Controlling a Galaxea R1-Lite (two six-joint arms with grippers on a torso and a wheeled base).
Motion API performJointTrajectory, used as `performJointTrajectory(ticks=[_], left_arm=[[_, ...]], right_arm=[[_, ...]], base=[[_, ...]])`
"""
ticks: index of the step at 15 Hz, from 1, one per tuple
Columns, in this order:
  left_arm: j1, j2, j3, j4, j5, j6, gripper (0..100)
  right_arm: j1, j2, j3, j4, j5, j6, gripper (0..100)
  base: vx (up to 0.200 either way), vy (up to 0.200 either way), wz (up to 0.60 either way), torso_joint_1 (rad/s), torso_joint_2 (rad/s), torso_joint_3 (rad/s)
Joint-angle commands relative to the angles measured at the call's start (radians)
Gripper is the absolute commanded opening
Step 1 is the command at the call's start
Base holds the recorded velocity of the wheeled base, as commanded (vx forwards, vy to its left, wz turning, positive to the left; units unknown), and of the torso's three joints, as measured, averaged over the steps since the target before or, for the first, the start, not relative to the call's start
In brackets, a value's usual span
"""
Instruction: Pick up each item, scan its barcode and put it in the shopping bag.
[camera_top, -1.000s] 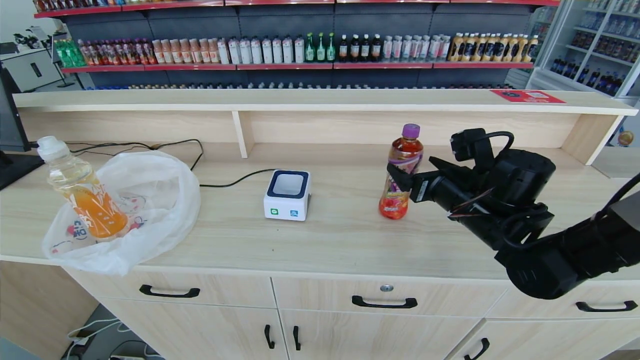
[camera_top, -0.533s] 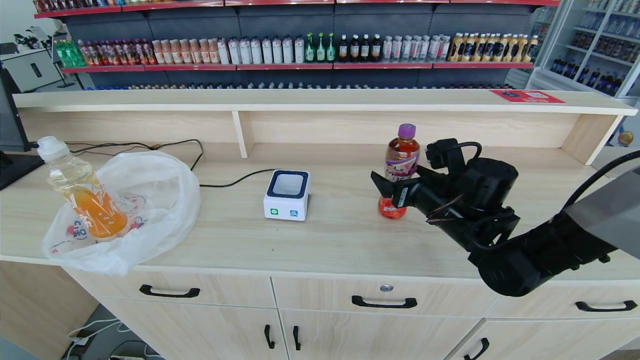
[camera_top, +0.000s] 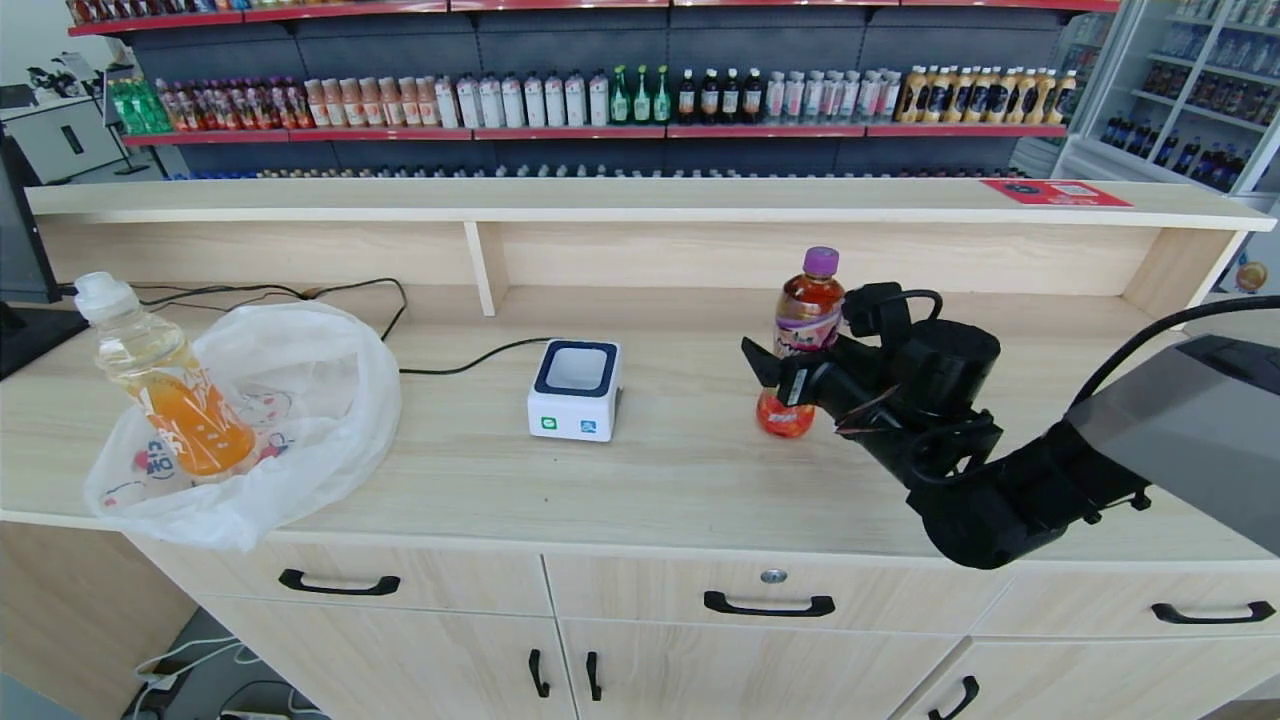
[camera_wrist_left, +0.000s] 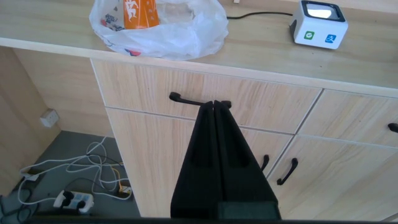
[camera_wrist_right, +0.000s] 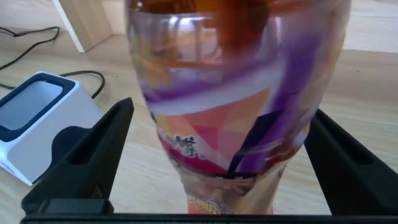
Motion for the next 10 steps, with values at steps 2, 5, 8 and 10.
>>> performJointTrajectory(ticks=[2,5,8,10], left_arm=[[0.000,0.000,0.000,0.000,0.000,0.000,0],[0.000,0.000,0.000,0.000,0.000,0.000,0],[0.000,0.000,0.000,0.000,0.000,0.000,0],[0.000,0.000,0.000,0.000,0.000,0.000,0]], right_arm=[[-0.017,0.024,-0.013,-0.005,0.002,0.000,100],[-0.014,0.042,-0.013,-0.028,0.001,0.003,0],[-0.011,0.049,0.003,-0.068,-0.001,0.009,0],[-0.008,0.053,0.021,-0.115,0.001,0.007,0]], base=[[0.000,0.000,0.00,0.000,0.00,0.000],[0.000,0.000,0.00,0.000,0.00,0.000],[0.000,0.000,0.00,0.000,0.00,0.000],[0.000,0.000,0.00,0.000,0.00,0.000]])
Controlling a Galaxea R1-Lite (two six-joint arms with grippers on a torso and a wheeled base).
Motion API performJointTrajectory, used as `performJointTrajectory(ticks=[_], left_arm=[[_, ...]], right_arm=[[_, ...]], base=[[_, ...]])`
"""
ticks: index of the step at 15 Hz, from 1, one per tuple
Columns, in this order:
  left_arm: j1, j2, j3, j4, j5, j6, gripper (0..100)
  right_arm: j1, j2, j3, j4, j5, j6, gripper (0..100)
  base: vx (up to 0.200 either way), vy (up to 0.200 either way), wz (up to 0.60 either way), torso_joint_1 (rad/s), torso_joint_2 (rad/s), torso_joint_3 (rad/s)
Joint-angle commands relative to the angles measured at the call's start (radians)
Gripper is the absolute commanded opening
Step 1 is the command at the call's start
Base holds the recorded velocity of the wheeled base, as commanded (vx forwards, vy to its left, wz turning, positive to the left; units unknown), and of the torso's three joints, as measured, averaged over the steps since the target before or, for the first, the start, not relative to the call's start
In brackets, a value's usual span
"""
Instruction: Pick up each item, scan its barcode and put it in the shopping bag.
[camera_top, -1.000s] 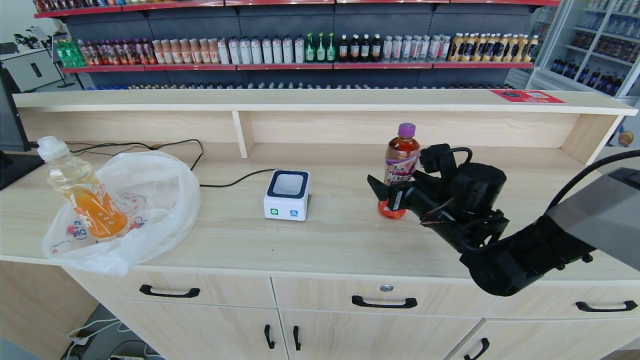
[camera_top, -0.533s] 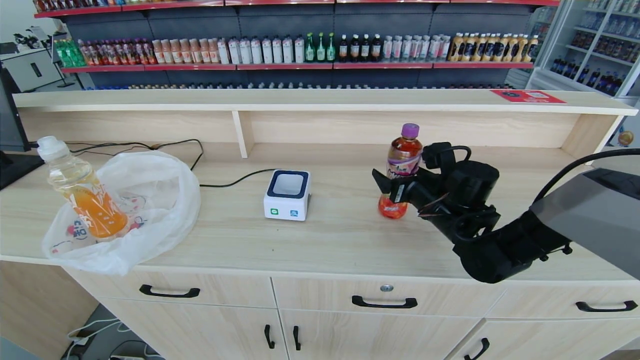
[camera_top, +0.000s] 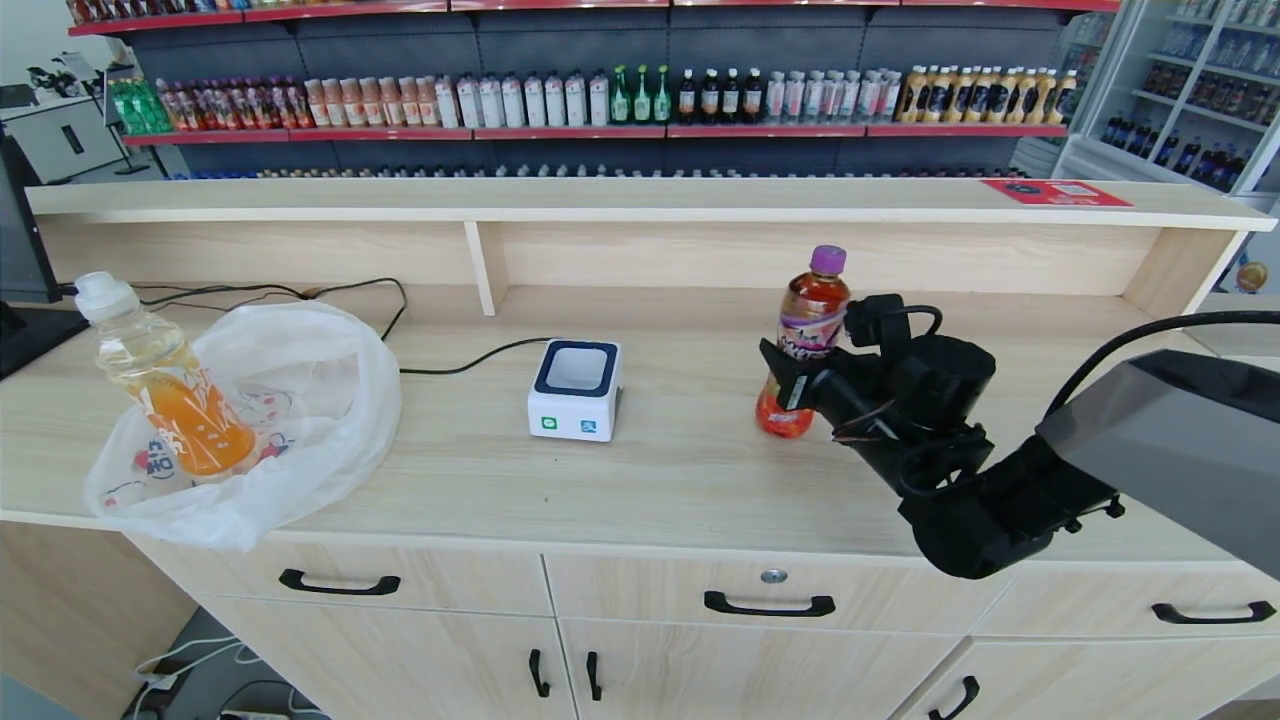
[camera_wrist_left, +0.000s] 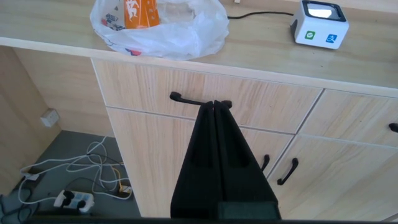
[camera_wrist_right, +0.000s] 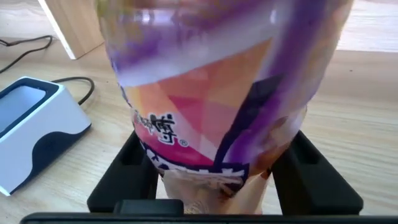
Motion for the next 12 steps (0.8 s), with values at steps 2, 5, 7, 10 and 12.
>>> performJointTrajectory(ticks=[2,5,7,10,12], left_arm=[[0.000,0.000,0.000,-0.001,0.000,0.000,0],[0.000,0.000,0.000,-0.001,0.000,0.000,0],[0.000,0.000,0.000,-0.001,0.000,0.000,0],[0.000,0.000,0.000,-0.001,0.000,0.000,0],[0.000,0.000,0.000,-0.001,0.000,0.000,0]], right_arm=[[0.001,-0.001,0.014,-0.036,0.002,0.003,0],[0.013,-0.023,0.016,-0.076,0.008,0.003,0],[0.039,-0.060,0.019,-0.080,0.008,0.004,0],[0.087,-0.150,0.100,-0.096,-0.001,0.007,0],[0.115,-0.235,0.183,-0.102,-0.001,0.007,0]], base=[[0.000,0.000,0.00,0.000,0.00,0.000],[0.000,0.000,0.00,0.000,0.00,0.000],[0.000,0.000,0.00,0.000,0.00,0.000],[0.000,0.000,0.00,0.000,0.00,0.000],[0.000,0.000,0.00,0.000,0.00,0.000]])
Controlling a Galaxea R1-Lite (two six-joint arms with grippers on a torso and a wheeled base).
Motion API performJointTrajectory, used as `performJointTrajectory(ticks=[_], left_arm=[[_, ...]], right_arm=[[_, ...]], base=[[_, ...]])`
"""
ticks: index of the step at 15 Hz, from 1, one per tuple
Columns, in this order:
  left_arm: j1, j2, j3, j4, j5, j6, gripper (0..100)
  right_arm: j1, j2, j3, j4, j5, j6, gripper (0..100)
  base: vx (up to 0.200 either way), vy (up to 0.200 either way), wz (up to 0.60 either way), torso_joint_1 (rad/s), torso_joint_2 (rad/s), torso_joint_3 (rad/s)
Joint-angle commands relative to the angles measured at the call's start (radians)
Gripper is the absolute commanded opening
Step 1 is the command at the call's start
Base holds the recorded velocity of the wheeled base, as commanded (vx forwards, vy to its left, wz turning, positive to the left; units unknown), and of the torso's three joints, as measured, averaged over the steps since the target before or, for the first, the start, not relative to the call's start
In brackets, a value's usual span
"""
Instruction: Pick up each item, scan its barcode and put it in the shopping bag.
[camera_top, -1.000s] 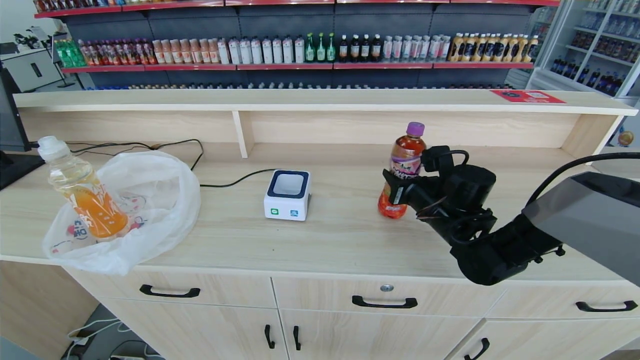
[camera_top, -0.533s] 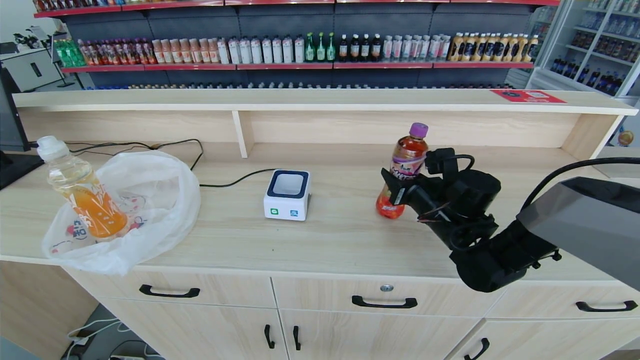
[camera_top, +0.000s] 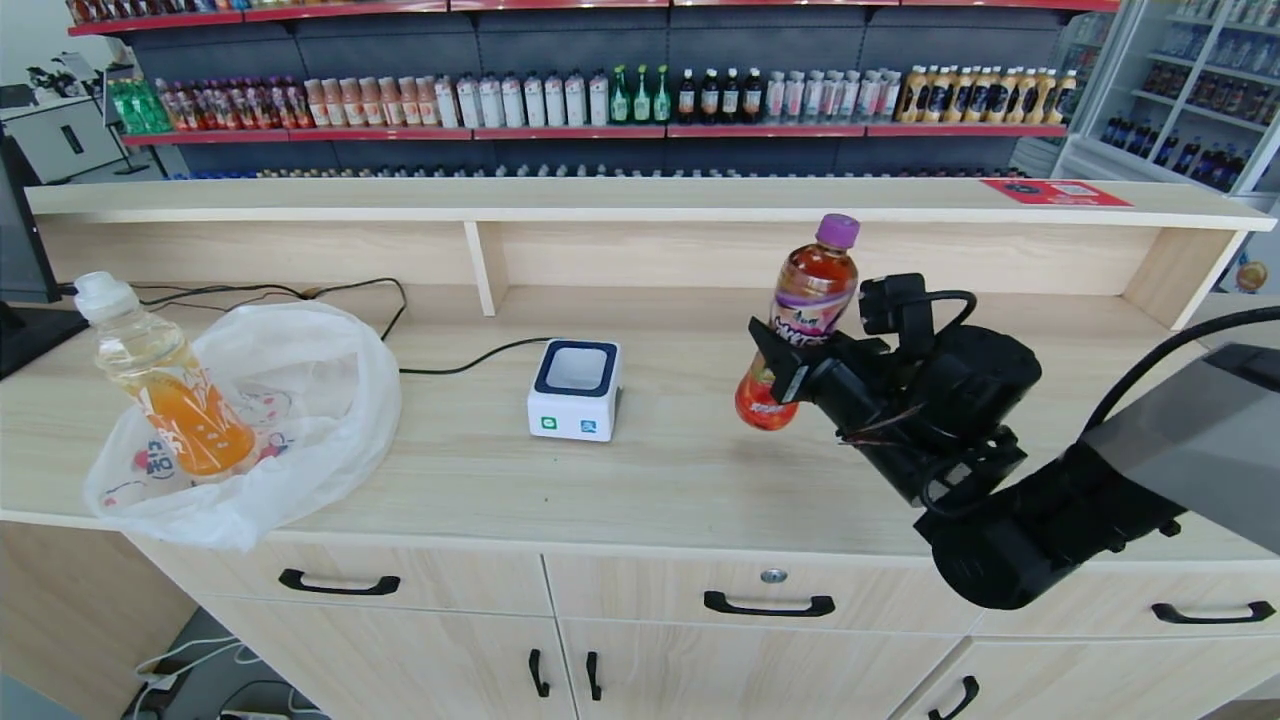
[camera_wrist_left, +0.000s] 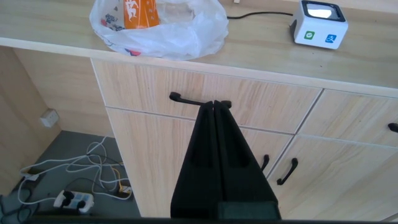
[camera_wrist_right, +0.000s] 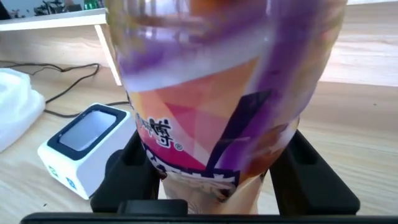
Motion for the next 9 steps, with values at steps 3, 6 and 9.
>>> performJointTrajectory(ticks=[3,6,9], left_arm=[[0.000,0.000,0.000,0.000,-0.001,0.000,0],[0.000,0.000,0.000,0.000,0.000,0.000,0],[0.000,0.000,0.000,0.000,0.000,0.000,0]], right_arm=[[0.092,-0.196,0.126,-0.008,0.000,0.014,0],[0.211,-0.270,0.166,-0.022,-0.046,-0.018,0],[0.264,-0.290,0.179,-0.074,-0.052,-0.012,0]], base=[[0.000,0.000,0.00,0.000,0.00,0.000],[0.000,0.000,0.00,0.000,0.00,0.000],[0.000,0.000,0.00,0.000,0.00,0.000]])
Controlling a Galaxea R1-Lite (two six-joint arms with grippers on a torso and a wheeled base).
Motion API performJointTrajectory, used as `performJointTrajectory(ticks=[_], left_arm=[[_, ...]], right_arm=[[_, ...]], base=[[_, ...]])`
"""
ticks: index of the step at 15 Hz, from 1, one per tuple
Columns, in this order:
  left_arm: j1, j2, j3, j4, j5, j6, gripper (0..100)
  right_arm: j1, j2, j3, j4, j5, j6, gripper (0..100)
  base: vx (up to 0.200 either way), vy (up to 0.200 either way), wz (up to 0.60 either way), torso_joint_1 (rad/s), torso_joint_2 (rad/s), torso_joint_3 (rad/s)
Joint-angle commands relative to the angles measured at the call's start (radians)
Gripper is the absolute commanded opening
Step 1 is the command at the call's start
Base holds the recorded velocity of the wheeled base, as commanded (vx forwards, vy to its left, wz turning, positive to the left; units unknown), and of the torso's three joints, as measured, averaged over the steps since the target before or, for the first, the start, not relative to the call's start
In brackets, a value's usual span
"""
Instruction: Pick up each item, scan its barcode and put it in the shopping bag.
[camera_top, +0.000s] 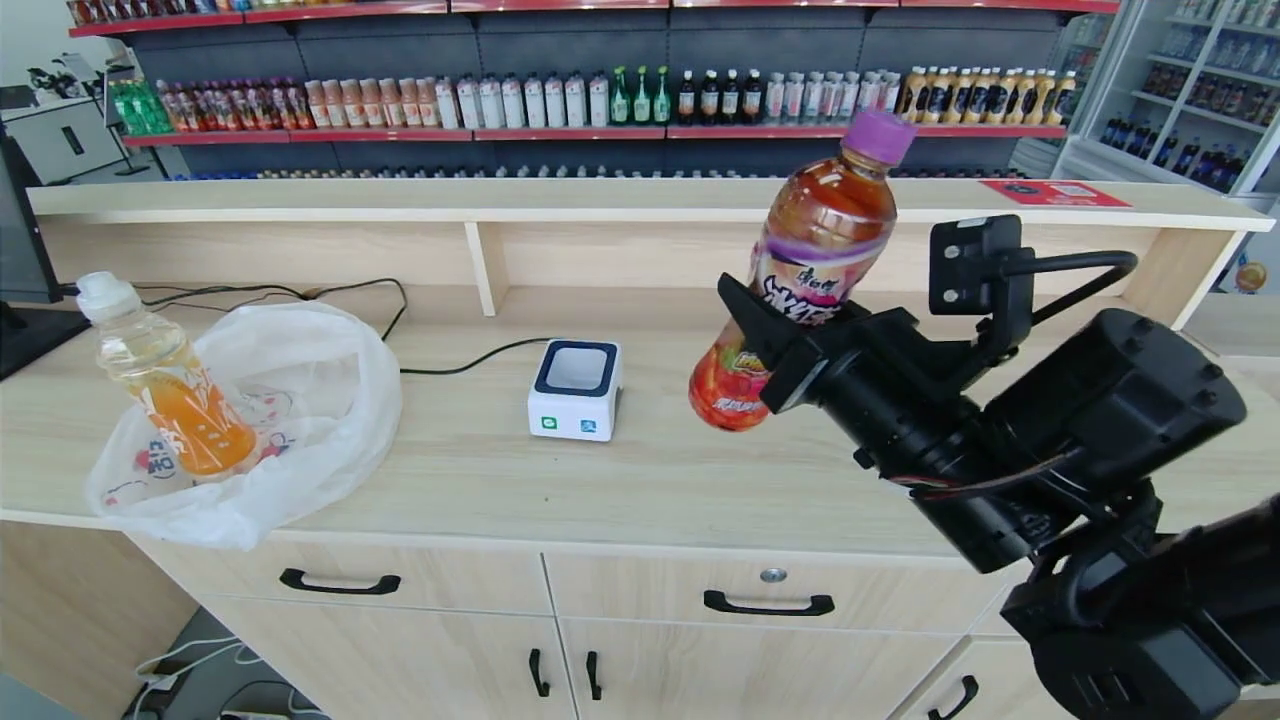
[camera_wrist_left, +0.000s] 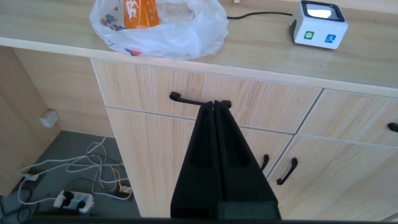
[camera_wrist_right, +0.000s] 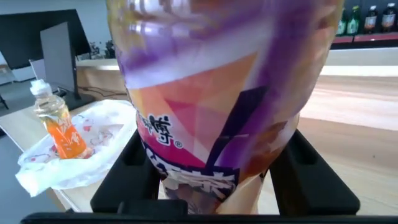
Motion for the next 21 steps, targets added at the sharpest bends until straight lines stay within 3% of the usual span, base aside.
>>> performJointTrajectory(ticks=[1,8,11,15,18,21], left_arm=[[0.000,0.000,0.000,0.000,0.000,0.000,0],[0.000,0.000,0.000,0.000,0.000,0.000,0],[0.000,0.000,0.000,0.000,0.000,0.000,0],[0.000,0.000,0.000,0.000,0.000,0.000,0],[0.000,0.000,0.000,0.000,0.000,0.000,0],[0.000,0.002,0.000,0.000,0.000,0.000,0]], right_arm=[[0.039,-0.054,0.057,-0.022,-0.002,-0.001,0],[0.077,-0.220,0.328,-0.023,-0.001,0.019,0],[0.082,-0.220,0.371,-0.025,0.007,0.028,0],[0.077,-0.225,0.341,-0.020,0.078,0.200,0],[0.036,-0.269,0.334,-0.026,0.223,0.379,0],[0.028,-0.307,0.342,-0.042,0.282,0.483,0]], base=[[0.000,0.000,0.00,0.000,0.00,0.000],[0.000,0.000,0.00,0.000,0.00,0.000],[0.000,0.000,0.00,0.000,0.00,0.000],[0.000,0.000,0.00,0.000,0.00,0.000],[0.000,0.000,0.00,0.000,0.00,0.000],[0.000,0.000,0.00,0.000,0.00,0.000]])
